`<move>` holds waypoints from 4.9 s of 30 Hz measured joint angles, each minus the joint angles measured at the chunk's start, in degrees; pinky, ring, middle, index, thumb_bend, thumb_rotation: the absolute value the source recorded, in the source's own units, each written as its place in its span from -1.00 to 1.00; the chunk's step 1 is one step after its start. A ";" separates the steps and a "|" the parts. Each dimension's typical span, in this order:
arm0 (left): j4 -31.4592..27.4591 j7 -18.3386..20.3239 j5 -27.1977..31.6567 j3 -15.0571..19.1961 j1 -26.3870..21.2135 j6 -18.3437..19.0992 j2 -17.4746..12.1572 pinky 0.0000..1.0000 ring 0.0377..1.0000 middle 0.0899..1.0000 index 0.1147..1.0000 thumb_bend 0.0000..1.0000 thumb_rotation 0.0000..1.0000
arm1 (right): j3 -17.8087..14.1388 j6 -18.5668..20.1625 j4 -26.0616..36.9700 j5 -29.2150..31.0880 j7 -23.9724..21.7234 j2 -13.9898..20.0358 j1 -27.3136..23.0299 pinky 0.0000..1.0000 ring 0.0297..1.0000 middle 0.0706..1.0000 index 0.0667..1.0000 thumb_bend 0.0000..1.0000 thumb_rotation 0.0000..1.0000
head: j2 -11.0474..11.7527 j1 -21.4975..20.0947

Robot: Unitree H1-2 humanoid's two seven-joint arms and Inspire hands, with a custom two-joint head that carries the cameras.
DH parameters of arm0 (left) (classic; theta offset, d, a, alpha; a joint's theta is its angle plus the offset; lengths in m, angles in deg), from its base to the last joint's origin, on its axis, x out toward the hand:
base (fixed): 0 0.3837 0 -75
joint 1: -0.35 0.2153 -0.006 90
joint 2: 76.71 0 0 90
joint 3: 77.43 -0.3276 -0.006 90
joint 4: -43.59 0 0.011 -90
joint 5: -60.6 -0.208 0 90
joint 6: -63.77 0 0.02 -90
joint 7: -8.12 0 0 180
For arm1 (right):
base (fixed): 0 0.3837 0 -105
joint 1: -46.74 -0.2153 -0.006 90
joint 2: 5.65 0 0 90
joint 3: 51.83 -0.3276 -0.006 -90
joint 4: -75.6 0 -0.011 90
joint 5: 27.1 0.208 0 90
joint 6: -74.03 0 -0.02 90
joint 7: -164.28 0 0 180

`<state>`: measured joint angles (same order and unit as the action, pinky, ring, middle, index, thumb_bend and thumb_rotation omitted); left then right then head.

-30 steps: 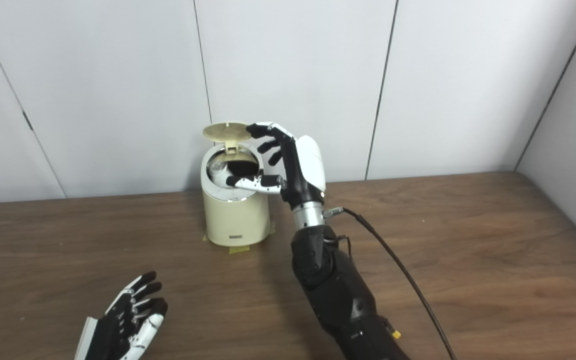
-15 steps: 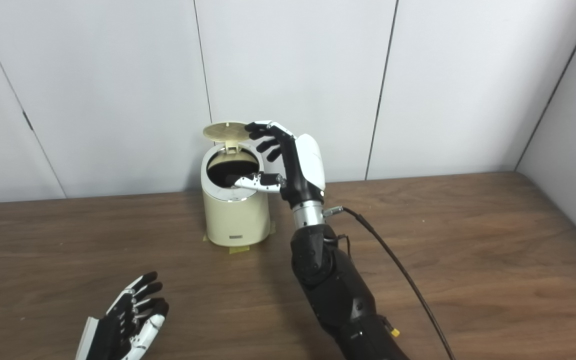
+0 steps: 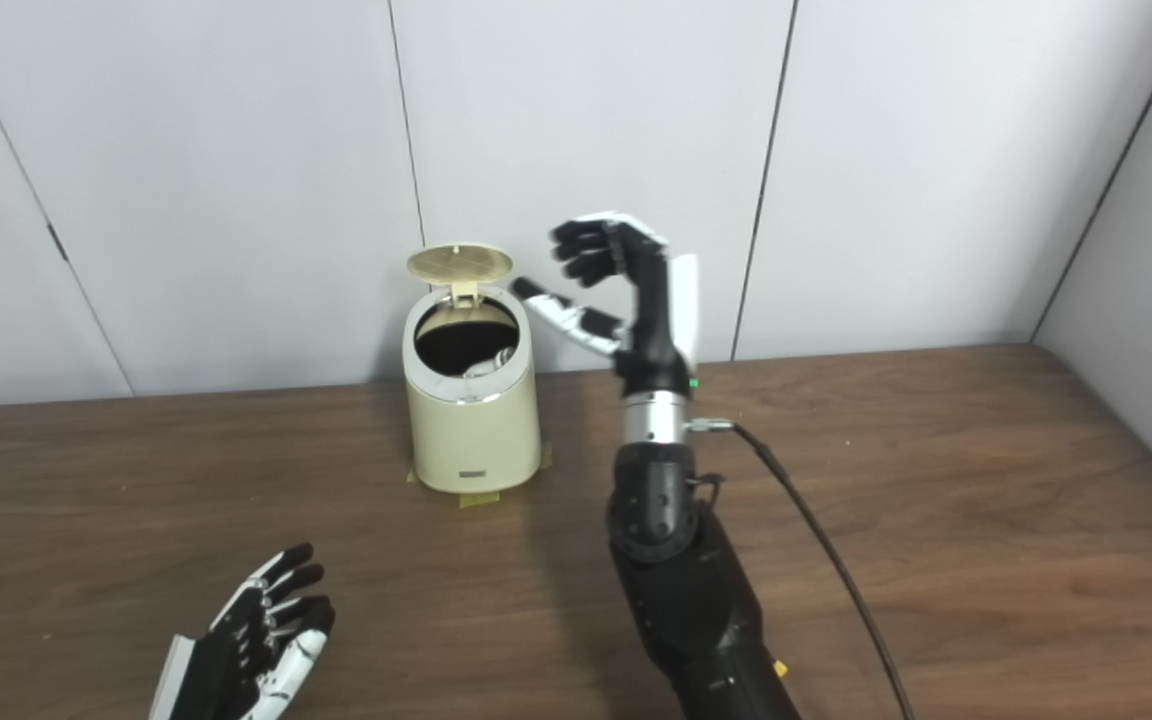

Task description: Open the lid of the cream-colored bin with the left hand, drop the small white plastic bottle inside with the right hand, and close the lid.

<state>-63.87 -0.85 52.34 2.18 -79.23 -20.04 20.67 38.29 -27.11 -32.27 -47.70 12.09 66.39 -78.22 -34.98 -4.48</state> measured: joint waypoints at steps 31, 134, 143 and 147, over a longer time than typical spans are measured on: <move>0.59 3.19 12.92 7.51 -12.93 10.52 4.23 0.48 0.66 0.74 0.76 -0.07 0.11 | -1.76 26.18 33.23 21.06 -29.99 7.46 33.99 0.50 0.66 0.69 0.69 -0.07 0.55 | 2.02 4.39; 22.91 25.31 -47.21 -19.89 -57.80 -0.62 -10.80 0.61 0.57 0.46 0.44 0.24 0.77 | -0.13 10.36 27.15 19.52 -29.63 4.94 40.89 0.33 0.54 0.58 0.72 -0.08 0.96 | 7.29 6.86; 22.25 27.14 -46.29 -17.52 -55.57 -1.69 -10.53 0.52 0.51 0.52 0.48 0.21 0.67 | 0.16 10.50 27.15 18.44 -29.61 4.93 40.86 0.30 0.51 0.56 0.70 -0.10 0.72 | 6.68 6.42; 22.43 27.16 -45.59 -16.75 -54.13 -1.76 -9.92 0.42 0.46 0.54 0.50 0.20 0.58 | 0.29 10.59 27.16 17.72 -29.60 4.92 40.86 0.32 0.52 0.57 0.71 -0.12 0.68 | 6.24 6.06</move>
<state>-41.44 26.31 6.75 -14.57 -133.36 -21.80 10.76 38.58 -16.52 -5.12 -29.98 -17.51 71.31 -37.36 -28.74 1.58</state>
